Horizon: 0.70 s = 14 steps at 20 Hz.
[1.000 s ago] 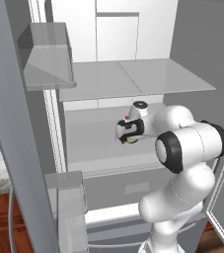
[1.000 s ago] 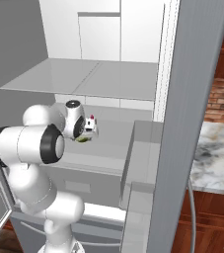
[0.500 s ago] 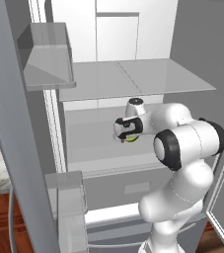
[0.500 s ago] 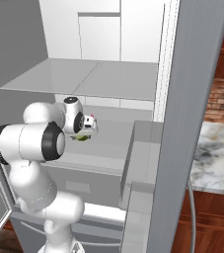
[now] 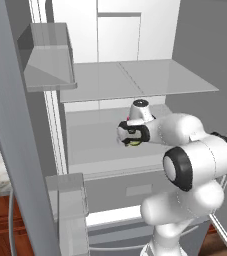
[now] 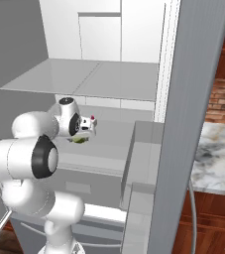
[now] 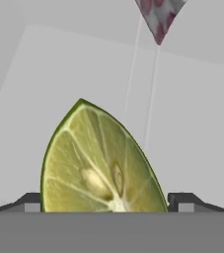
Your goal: Take the lemon wedge from the fridge and place it on the plate with fish on the dining counter.
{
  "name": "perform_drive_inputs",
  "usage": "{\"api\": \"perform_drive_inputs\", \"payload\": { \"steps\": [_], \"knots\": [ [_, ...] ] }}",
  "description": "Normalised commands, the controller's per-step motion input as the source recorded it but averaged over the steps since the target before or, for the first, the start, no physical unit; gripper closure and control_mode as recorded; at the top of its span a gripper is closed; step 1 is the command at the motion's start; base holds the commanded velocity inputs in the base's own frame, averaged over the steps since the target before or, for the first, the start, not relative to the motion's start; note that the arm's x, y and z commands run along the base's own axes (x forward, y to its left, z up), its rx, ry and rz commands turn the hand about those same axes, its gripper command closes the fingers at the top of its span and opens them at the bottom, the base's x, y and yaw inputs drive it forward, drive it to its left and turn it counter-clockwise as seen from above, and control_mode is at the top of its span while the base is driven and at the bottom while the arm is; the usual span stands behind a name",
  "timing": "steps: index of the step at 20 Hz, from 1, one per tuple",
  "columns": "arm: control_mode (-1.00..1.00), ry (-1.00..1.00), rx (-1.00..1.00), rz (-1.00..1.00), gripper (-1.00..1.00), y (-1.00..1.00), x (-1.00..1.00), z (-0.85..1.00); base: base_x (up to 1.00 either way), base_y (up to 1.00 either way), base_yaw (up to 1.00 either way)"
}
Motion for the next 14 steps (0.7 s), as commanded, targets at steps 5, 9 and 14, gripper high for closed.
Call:
{"api": "perform_drive_inputs", "payload": {
  "steps": [5,9,14],
  "knots": [
    [-1.0,-0.09,0.0,-0.03,1.0,0.0,-0.79,0.62,0.0,0.0,0.0],
    [-1.0,0.01,0.0,-0.08,1.0,0.0,-1.0,0.76,0.0,0.0,0.0],
    [-1.0,0.05,0.0,-0.09,1.0,-0.01,-1.0,0.81,0.0,0.0,0.0]
  ]
}}
